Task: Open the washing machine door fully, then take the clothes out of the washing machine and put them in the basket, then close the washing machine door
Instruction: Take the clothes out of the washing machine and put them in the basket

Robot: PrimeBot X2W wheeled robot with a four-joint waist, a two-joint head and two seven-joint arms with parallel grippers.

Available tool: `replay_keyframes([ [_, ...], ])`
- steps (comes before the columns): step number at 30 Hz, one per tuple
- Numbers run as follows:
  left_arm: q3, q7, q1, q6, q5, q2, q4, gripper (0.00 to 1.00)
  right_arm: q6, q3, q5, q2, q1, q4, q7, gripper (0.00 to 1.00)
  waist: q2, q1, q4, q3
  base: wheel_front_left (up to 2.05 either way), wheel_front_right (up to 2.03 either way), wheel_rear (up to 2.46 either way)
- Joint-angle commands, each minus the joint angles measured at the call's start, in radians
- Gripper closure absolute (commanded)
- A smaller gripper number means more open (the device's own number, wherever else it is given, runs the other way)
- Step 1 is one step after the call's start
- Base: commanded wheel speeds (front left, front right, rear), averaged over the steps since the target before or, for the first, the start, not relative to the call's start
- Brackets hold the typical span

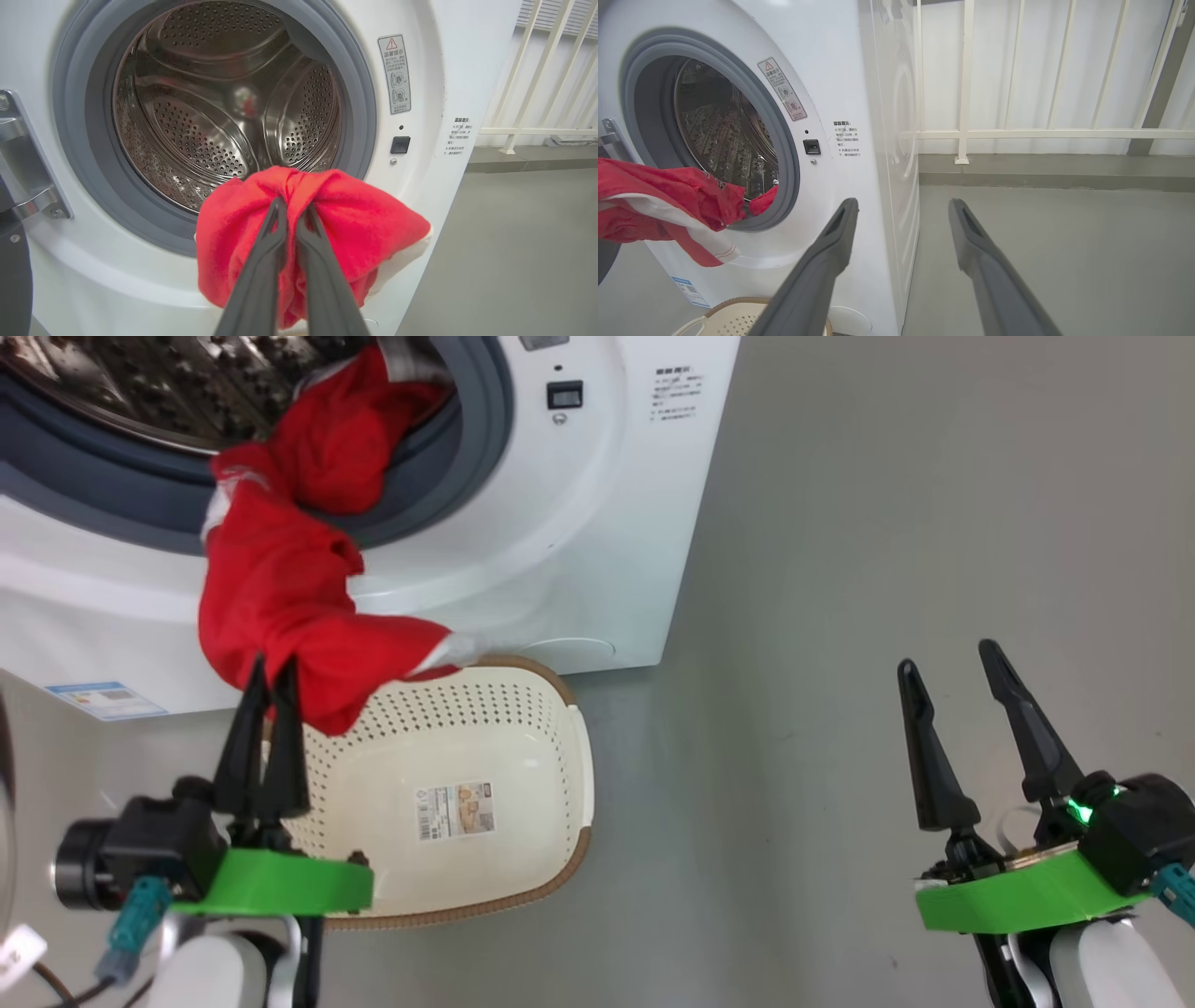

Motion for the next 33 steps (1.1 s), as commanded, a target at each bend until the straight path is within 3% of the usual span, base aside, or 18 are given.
replay_keyframes([
  [1, 0.028, -0.008, 0.012, -0.005, 0.004, 0.009, -0.04, 1.0, 0.006, 0.013, 0.007, -0.005, 0.006, -0.022, -0.006, 0.0, 0.0, 0.0, 0.009, -0.008, 0.0, 0.0, 0.0],
  [6, 0.013, -0.008, 0.06, -0.01, 0.002, -0.015, -0.061, 1.0, 0.006, 0.011, 0.012, -0.005, 0.014, -0.024, -0.006, 0.0, 0.0, 0.0, 0.017, -0.013, 0.0, 0.0, 0.0],
  [14, 0.001, -0.008, 0.062, -0.018, 0.0, -0.037, 0.014, 1.0, 0.006, 0.028, 0.017, -0.005, 0.007, -0.025, -0.006, 0.0, 0.0, 0.0, 0.014, 0.013, 0.0, 0.0, 0.0],
  [33, 0.058, -0.008, -0.208, -0.086, -0.024, -0.068, 0.582, 1.0, 0.006, 0.042, 0.019, -0.005, -0.048, -0.017, -0.006, 0.0, 0.0, 0.0, -0.038, 0.142, 0.0, 0.0, 0.0],
])
